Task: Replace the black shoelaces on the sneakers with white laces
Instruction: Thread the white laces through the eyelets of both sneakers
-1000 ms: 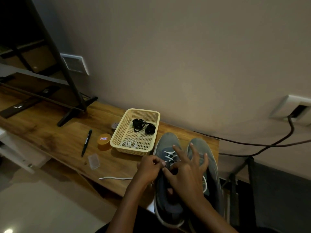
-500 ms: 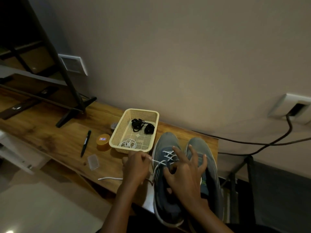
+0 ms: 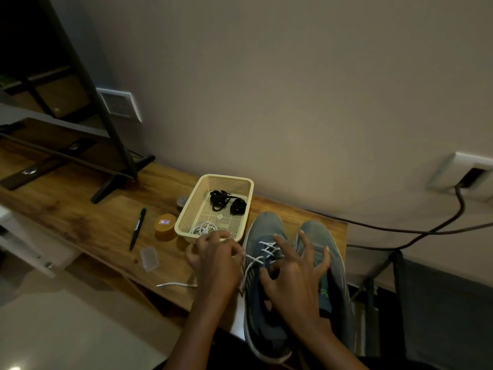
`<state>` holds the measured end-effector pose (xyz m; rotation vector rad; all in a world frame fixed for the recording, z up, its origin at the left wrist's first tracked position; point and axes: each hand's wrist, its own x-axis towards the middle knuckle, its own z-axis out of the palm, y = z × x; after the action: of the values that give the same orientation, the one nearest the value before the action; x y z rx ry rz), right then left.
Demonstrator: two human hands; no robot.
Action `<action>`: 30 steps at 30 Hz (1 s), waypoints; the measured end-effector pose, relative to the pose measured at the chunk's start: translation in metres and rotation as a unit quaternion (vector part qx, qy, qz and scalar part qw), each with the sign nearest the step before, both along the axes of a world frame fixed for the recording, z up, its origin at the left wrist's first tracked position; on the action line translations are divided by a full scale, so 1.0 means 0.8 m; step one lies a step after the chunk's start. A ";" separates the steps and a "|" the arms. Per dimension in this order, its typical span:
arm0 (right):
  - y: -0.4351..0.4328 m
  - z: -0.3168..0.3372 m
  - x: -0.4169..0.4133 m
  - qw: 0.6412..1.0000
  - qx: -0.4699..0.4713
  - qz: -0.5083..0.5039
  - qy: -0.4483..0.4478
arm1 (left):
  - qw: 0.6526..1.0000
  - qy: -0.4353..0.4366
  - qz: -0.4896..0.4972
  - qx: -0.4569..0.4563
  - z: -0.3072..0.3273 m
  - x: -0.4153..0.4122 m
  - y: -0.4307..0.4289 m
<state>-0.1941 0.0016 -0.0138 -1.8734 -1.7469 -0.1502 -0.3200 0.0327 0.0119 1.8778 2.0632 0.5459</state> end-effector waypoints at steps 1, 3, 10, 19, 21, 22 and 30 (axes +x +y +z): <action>0.000 0.000 0.000 1.000 0.001 0.002 0.000 | 1.000 -0.001 0.025 -0.005 0.000 -0.004 0.000; 0.000 0.001 -0.001 1.000 0.004 0.005 0.000 | 0.998 0.007 0.057 -0.008 -0.001 -0.010 0.000; -0.001 0.001 -0.001 1.000 0.001 0.010 0.002 | 0.992 0.003 -0.125 -0.007 -0.002 0.010 -0.004; -0.001 0.002 -0.001 1.000 0.018 0.005 -0.009 | 1.000 -0.006 0.011 -0.022 -0.003 -0.008 0.002; -0.001 0.000 -0.001 1.000 0.016 0.007 -0.007 | 0.999 -0.015 0.024 -0.030 -0.004 -0.014 0.003; 0.000 0.000 -0.001 1.000 0.015 0.007 -0.005 | 0.999 -0.034 0.012 -0.027 -0.003 -0.014 0.002; 0.001 -0.001 -0.001 1.000 0.014 0.009 -0.012 | 0.990 0.005 -0.142 0.014 -0.002 0.009 -0.002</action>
<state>-0.1953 0.0028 -0.0144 -1.8431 -1.7669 -0.1897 -0.3128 0.0308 0.0106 2.1449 1.7573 0.4941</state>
